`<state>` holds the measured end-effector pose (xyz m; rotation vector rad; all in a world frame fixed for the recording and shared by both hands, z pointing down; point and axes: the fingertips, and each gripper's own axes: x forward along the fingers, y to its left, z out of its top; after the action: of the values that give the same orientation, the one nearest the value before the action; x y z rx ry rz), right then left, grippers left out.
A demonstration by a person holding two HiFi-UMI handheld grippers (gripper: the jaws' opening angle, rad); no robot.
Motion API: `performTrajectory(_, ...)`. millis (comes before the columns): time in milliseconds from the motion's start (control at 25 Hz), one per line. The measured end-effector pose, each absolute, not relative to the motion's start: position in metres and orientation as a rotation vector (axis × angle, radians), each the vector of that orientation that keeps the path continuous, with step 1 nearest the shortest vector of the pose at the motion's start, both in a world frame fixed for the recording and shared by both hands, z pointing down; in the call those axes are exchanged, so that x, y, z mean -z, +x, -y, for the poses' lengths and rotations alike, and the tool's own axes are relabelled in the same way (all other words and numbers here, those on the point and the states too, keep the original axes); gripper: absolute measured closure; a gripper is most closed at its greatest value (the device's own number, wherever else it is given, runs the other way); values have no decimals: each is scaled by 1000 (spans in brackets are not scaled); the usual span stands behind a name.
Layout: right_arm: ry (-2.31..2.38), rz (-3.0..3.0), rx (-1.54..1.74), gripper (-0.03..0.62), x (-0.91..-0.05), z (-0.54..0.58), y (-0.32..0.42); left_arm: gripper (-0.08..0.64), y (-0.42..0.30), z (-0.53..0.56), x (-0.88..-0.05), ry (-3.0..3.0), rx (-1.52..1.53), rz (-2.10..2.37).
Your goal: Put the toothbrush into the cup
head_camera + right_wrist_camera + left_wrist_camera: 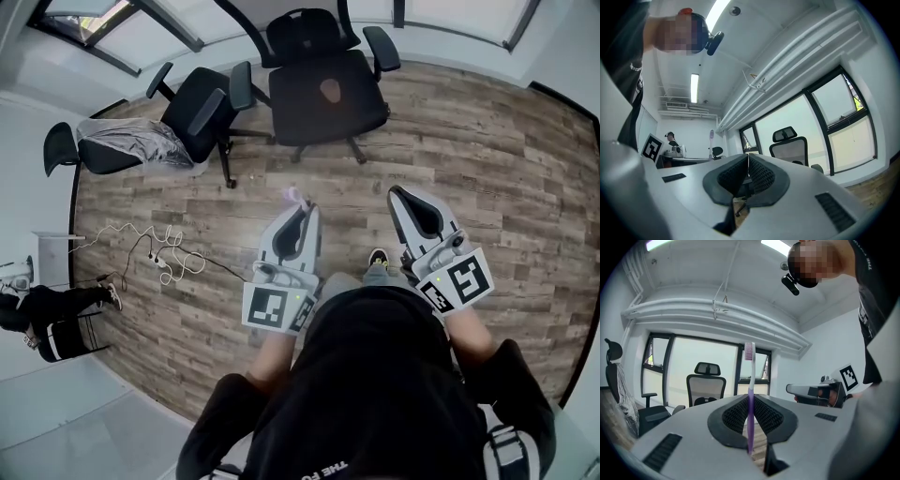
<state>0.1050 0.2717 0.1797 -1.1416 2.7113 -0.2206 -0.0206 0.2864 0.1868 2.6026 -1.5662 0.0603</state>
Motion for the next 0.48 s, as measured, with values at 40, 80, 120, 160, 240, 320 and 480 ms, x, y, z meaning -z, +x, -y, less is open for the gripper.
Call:
performTrajectory(40, -1136, -2712, 220, 572, -180, -268, 107, 512, -18, -284, -187, 2601, -63, 1570)
performTrajectory(80, -1132, -2712, 219, 572, -180, -265, 109, 512, -17, -281, -187, 2599, -66, 1575)
performTrajectory(120, -1128, -2709, 217, 572, -180, -263, 111, 512, -16, -279, -187, 2597, -69, 1580)
performTrajectory(160, -1126, -2707, 215, 572, -179, -260, 112, 512, -16, -277, -187, 2594, -73, 1584)
performTrajectory(240, -1128, -2701, 214, 572, -179, -255, 114, 512, -17, -272, -187, 2593, -76, 1591)
performTrajectory(320, -1133, -2695, 219, 572, -180, -249, 115, 512, -16, -266, -186, 2597, -81, 1594)
performTrajectory(480, -1144, -2694, 218, 572, -183, -235, 117, 512, -13, -250, -190, 2604, -81, 1577)
